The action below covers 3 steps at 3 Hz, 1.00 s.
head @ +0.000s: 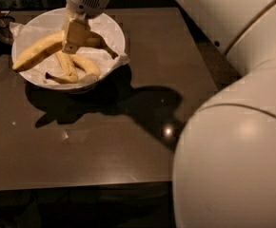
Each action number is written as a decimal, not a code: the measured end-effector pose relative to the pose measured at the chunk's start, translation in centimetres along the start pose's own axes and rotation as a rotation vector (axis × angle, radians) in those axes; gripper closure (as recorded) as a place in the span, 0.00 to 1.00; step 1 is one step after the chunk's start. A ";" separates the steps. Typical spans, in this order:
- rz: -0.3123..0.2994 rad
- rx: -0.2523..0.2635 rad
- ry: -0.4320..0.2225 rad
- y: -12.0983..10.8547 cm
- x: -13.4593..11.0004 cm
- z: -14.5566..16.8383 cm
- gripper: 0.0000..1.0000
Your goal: Pick banana from white bowl
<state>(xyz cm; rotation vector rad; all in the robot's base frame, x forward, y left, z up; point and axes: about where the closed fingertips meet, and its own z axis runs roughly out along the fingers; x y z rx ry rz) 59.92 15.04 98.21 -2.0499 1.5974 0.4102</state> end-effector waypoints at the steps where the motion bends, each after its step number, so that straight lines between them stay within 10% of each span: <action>1: 0.026 0.024 -0.008 2.6 -1.4 -1.6 1.00; 3: 0.071 0.049 -0.009 5.1 -2.6 -2.8 1.00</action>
Offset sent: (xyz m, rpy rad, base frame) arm -0.0846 -0.0067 0.0363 0.0384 0.0077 -0.1409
